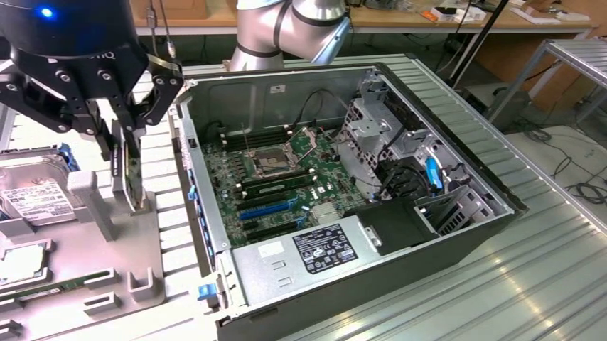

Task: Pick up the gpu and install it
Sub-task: 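Pick up the gpu and move the gpu toward the slot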

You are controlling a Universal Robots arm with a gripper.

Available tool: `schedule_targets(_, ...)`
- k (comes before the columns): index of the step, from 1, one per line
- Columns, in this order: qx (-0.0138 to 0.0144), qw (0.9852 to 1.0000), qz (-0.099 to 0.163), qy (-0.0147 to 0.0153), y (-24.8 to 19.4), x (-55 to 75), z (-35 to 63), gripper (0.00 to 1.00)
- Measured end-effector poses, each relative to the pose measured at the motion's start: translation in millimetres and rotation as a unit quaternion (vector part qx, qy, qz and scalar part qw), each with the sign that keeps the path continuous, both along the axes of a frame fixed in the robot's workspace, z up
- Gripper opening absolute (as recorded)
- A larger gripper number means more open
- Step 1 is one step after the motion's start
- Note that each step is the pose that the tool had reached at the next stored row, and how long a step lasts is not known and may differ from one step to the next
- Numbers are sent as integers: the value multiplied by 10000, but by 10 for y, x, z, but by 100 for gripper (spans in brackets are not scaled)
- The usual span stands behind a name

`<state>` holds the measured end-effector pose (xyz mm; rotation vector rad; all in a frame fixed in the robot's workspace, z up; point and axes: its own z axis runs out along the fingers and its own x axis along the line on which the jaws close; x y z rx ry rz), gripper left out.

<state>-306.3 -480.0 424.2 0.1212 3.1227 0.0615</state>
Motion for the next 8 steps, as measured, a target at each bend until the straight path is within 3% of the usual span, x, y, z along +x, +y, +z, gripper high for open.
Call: schedule_targets(8,0,10000,16,0,0,89,-2,27)
